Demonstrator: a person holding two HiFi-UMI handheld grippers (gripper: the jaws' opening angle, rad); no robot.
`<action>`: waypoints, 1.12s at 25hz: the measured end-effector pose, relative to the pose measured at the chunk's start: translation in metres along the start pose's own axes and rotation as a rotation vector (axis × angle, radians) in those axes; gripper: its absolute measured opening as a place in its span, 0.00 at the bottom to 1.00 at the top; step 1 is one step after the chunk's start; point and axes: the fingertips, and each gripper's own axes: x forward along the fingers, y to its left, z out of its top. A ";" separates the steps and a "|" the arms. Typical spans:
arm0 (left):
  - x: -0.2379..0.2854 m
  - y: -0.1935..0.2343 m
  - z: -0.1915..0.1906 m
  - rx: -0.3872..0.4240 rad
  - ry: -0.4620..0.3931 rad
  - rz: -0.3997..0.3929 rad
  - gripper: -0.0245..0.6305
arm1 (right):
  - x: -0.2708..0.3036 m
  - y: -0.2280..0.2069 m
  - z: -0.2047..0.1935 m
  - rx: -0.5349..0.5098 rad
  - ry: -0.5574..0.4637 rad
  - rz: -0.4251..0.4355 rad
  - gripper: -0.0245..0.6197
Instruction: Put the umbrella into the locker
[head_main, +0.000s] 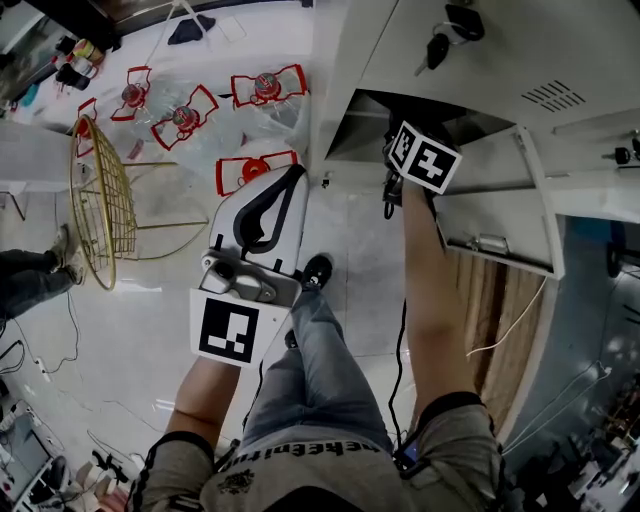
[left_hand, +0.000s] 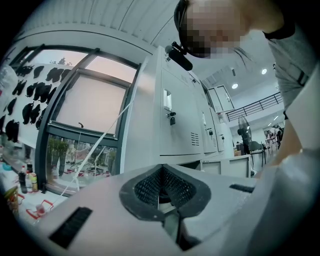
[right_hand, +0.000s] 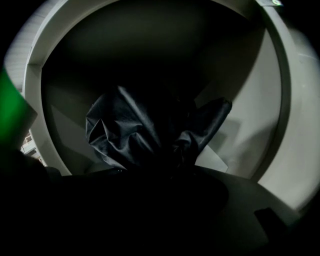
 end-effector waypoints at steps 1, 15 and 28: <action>0.000 0.001 -0.001 -0.001 0.002 0.003 0.04 | 0.002 0.000 0.002 -0.005 -0.003 0.000 0.43; 0.007 0.008 -0.008 0.002 0.017 0.004 0.04 | 0.015 -0.003 0.022 -0.006 -0.027 0.003 0.43; 0.008 0.011 -0.011 0.005 0.026 0.014 0.04 | 0.021 -0.012 0.033 0.011 -0.030 -0.016 0.43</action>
